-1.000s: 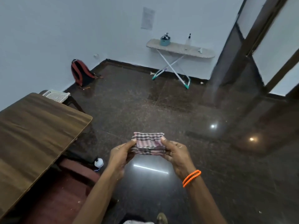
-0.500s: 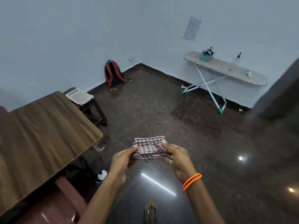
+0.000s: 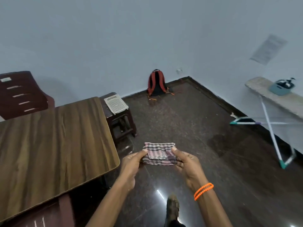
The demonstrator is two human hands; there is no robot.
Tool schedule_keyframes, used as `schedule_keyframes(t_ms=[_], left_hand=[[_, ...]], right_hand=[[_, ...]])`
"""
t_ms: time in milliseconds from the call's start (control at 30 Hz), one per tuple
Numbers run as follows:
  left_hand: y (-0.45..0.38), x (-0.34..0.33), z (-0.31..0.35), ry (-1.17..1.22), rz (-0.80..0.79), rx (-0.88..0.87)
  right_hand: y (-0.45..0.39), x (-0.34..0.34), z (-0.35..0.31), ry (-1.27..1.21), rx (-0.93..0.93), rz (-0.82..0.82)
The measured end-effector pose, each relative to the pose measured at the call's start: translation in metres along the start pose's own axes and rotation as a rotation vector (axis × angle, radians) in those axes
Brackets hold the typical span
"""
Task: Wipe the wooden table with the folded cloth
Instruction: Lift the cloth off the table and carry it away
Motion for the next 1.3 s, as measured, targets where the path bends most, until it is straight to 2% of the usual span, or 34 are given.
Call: schedule_keyframes(t_ms=[400,567,733,1067,1300], left_hand=[[-0.134,-0.085,0.077,0.141,0.248,0.012],[-0.183,-0.097,0.107,0.186,0.365,0.048],[-0.258,-0.098,0.138,0.224,0.434,0.075],[-0.427,-0.099,0.214,0.227,0.433,0.072],[-0.531,-0.090,0.253,0.175,0.552,0.079]], right_hand=[[-0.192,-0.073,-0.097,0.137,-0.033,-0.259],[-0.256,-0.126,-0.127,0.247,0.003,-0.308],[-0.326,-0.176,-0.137,0.327,-0.036,-0.375],[-0.466,-0.300,-0.165,0.392,-0.048,-0.322],[-0.554,-0.379,-0.163,0.471,-0.057,-0.305]])
Point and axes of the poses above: each hand's wrist, its own y-axis away from the middle knuckle, its own x-axis out of the back of the hand, z = x × y, the point moved 1 cm from there along -y, towards the middle knuckle, and after that the axes turned 10 degrees about z, right-handed, at the moved point
